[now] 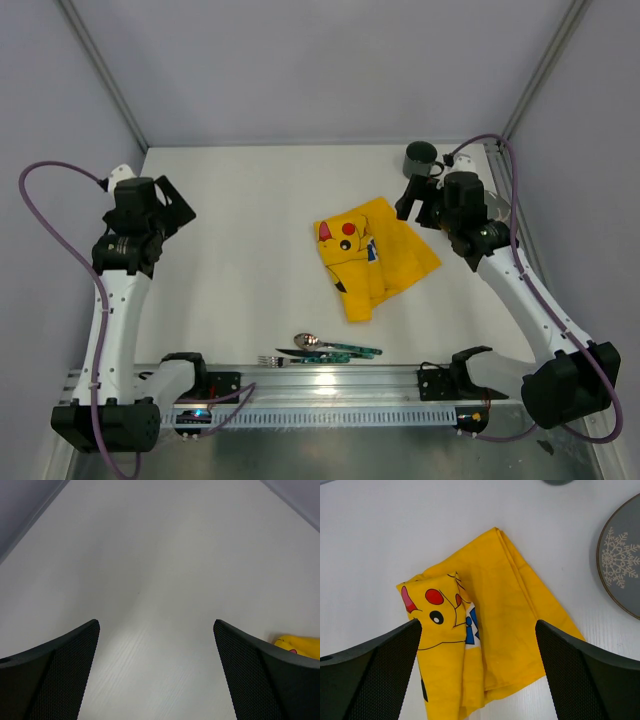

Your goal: Set the dinner table for one person

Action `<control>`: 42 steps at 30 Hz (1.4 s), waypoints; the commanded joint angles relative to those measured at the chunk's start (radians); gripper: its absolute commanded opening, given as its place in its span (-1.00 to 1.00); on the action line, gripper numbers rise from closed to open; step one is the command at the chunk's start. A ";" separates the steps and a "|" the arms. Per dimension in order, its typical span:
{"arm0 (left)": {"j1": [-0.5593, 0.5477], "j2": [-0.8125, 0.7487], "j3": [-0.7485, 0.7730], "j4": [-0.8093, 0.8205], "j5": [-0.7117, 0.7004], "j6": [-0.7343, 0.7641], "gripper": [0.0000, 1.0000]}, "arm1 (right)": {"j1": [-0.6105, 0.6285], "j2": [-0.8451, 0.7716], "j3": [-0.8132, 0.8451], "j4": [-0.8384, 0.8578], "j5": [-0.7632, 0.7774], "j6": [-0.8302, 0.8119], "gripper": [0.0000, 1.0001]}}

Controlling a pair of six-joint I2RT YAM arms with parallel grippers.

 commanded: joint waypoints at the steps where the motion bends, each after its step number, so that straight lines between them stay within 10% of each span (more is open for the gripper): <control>1: -0.001 -0.002 -0.006 0.061 0.002 0.021 0.98 | 0.008 -0.019 0.024 0.004 0.028 -0.021 0.99; 15: -0.001 0.056 0.018 0.049 0.084 0.032 0.99 | 0.037 0.072 -0.125 0.078 -0.314 -0.028 0.99; 42: -0.002 0.108 0.008 0.006 0.147 0.056 0.99 | 0.137 -0.023 -0.404 0.144 -0.334 0.084 0.99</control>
